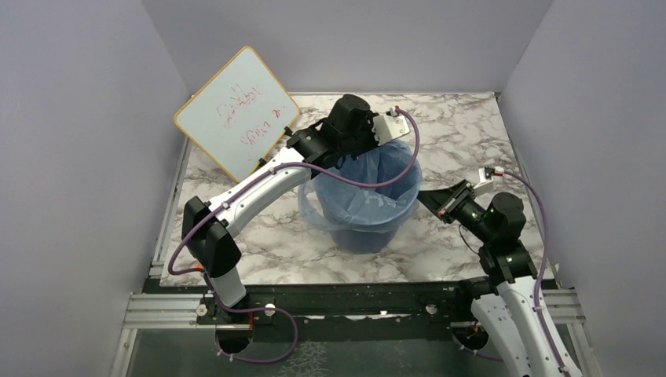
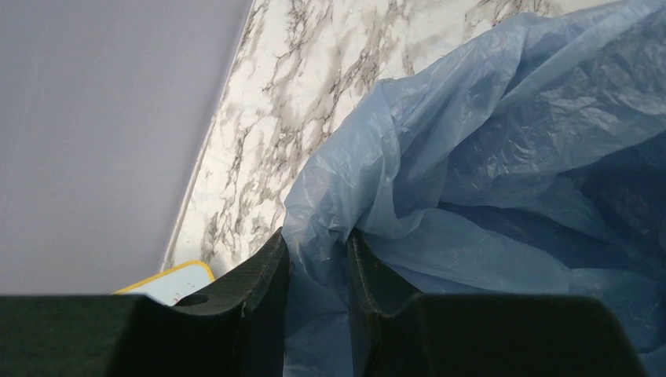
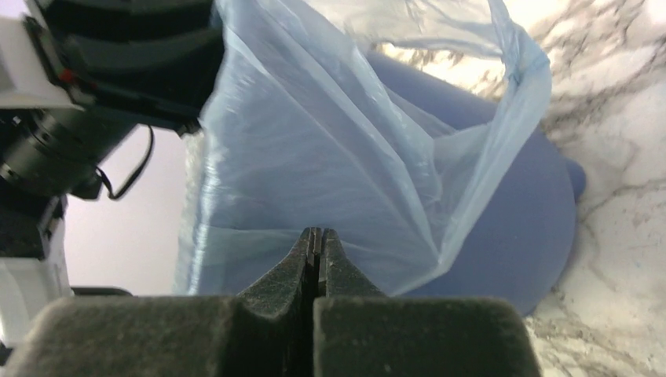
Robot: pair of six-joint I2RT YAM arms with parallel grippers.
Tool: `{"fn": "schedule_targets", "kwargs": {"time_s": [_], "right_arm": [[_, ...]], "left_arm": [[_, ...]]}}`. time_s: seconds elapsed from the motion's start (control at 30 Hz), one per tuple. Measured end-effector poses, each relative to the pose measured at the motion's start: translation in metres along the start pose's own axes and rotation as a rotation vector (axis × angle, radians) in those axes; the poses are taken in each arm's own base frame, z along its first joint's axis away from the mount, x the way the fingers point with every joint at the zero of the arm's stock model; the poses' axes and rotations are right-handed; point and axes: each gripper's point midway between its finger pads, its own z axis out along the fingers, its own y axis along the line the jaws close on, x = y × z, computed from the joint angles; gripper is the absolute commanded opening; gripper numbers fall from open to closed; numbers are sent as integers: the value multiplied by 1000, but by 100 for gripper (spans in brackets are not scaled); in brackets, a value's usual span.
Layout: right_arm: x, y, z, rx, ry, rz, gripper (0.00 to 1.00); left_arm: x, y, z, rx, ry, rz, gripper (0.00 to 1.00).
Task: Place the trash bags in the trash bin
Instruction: Place the trash bag in the trash bin.
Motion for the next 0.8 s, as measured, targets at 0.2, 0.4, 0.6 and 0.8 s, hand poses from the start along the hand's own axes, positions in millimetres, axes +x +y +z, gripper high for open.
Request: {"fn": "schedule_targets", "kwargs": {"time_s": [0.2,0.4,0.6,0.8], "right_arm": [[26,-11,-8,-9,110,-10,12],[10,-2,-29,63,20,-101,45],[-33,35,-36,77,-131,-215,55],[-40,30,-12,125,-55,-239,45]], "left_arm": [[-1,1,0,-6,-5,-4,0],[-3,1,2,-11,-18,-3,0],[-2,1,0,-11,-20,-2,0],[-2,0,-2,-9,-23,-2,0]]}}
